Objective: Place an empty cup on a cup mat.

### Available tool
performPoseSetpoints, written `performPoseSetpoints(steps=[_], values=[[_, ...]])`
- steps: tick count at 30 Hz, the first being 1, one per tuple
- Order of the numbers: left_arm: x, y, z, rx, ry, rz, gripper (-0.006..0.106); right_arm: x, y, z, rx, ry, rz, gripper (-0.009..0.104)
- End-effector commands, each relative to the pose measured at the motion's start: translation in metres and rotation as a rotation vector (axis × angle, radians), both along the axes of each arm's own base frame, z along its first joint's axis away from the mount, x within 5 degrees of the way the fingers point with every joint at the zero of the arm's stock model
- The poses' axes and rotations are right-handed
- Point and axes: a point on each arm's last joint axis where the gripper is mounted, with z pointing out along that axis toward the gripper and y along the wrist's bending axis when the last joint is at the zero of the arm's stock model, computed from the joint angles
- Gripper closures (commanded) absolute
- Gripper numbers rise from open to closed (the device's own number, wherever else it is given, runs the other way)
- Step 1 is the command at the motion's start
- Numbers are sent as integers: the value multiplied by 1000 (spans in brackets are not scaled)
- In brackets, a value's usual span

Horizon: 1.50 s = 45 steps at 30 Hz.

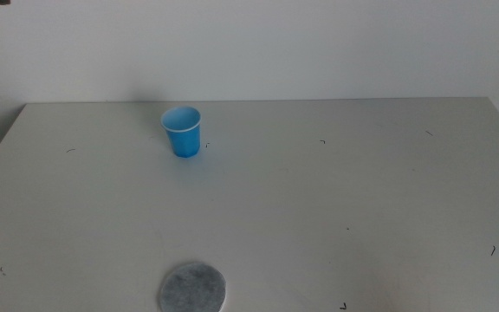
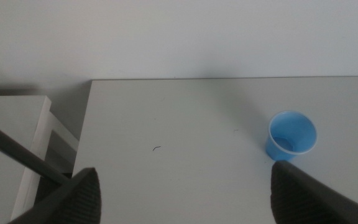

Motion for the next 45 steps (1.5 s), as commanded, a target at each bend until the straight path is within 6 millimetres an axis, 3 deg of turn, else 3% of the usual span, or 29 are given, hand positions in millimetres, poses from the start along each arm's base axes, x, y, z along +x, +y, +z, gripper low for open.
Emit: performPoseSetpoints(steps=[1, 8, 18, 33, 45], values=[[10, -3, 16, -10, -105, -13, -5, -2, 0, 11, -23, -107, 3, 1], [56, -5, -13, -31, -1, -17, -5, -2, 0, 11, -23, -107, 3, 1], [108, -25, -51, -129, 89, -89, -5, -2, 0, 11, -23, -107, 3, 1], [165, -89, -132, -98, 143, -207, -5, -2, 0, 11, -23, -107, 3, 1], [200, -99, -201, -102, 170, -202, -5, -2, 0, 11, -23, -107, 3, 1]])
